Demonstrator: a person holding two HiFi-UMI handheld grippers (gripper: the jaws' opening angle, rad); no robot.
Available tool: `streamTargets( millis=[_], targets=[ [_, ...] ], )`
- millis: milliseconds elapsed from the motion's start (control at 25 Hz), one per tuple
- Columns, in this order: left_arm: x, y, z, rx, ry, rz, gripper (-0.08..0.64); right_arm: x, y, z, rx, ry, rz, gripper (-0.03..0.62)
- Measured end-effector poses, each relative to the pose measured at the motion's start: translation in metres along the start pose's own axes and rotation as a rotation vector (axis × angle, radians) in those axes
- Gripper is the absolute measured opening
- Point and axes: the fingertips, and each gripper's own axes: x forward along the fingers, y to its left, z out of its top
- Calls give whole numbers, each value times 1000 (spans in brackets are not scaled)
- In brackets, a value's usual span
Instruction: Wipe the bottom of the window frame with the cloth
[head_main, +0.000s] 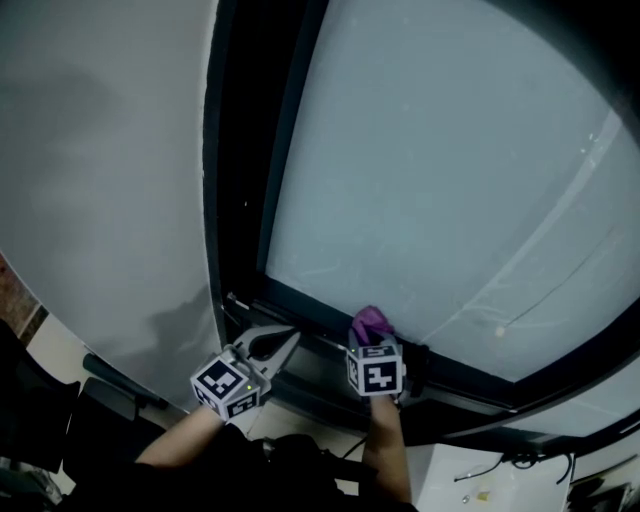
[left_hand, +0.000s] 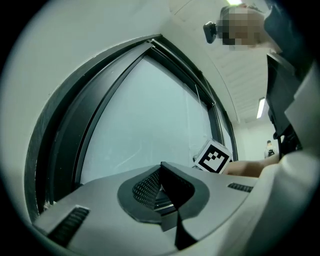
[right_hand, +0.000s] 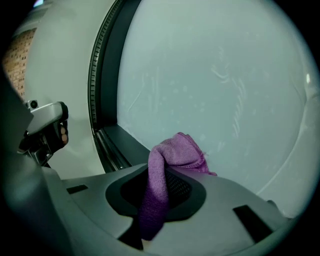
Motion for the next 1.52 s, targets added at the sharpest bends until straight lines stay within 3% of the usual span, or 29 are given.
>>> streamTargets(
  millis=[360, 1520],
  targets=[
    [-14, 14, 1, 4, -3, 53, -8, 12, 26, 13, -51, 13, 99, 69],
    [-72, 52, 19, 33, -14, 232, -8, 45, 112, 60, -250, 21, 279, 69]
  ],
)
